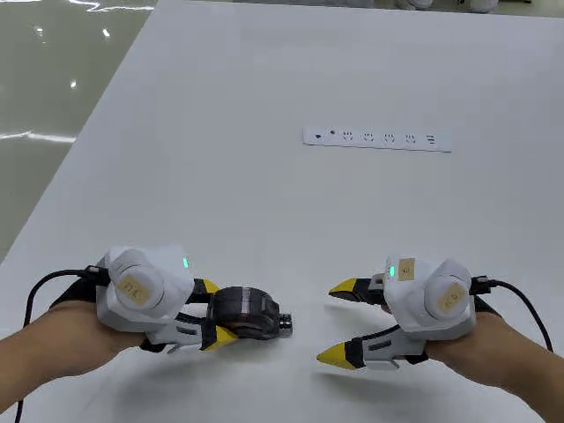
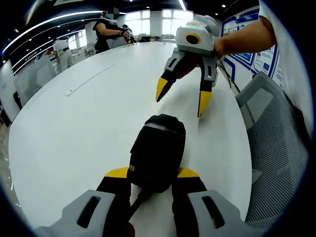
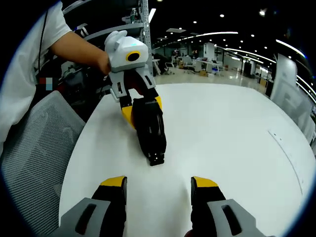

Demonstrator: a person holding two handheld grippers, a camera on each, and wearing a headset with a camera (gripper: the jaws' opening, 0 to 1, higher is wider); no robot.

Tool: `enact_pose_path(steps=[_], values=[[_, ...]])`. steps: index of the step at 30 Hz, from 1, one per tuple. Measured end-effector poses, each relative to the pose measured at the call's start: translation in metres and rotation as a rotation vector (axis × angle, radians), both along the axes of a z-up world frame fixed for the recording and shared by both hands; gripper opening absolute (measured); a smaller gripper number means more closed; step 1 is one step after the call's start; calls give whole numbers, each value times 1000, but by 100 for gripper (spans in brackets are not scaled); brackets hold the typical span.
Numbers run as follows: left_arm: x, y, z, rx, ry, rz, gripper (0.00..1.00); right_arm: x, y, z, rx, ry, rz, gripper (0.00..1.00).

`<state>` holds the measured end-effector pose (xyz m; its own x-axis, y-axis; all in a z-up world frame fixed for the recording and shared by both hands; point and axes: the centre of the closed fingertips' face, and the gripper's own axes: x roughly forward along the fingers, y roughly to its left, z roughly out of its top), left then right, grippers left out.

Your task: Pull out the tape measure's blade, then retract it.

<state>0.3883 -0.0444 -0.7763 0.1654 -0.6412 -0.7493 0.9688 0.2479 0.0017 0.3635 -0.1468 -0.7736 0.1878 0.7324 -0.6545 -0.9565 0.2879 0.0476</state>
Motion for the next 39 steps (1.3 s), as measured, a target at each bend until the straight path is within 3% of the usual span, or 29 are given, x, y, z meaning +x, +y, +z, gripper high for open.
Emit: enact_pose_path(steps=[15,28,39], values=[[0,-1,3,-3,7,-7,26,11,30,-15,9,-6,88,32],[-2,-2,4,1,6,-8,26,8,42,-19,16,-22,155,17],[-2,-3,5,3,2,-10,26,7,45,-20,19,-37,161,14]])
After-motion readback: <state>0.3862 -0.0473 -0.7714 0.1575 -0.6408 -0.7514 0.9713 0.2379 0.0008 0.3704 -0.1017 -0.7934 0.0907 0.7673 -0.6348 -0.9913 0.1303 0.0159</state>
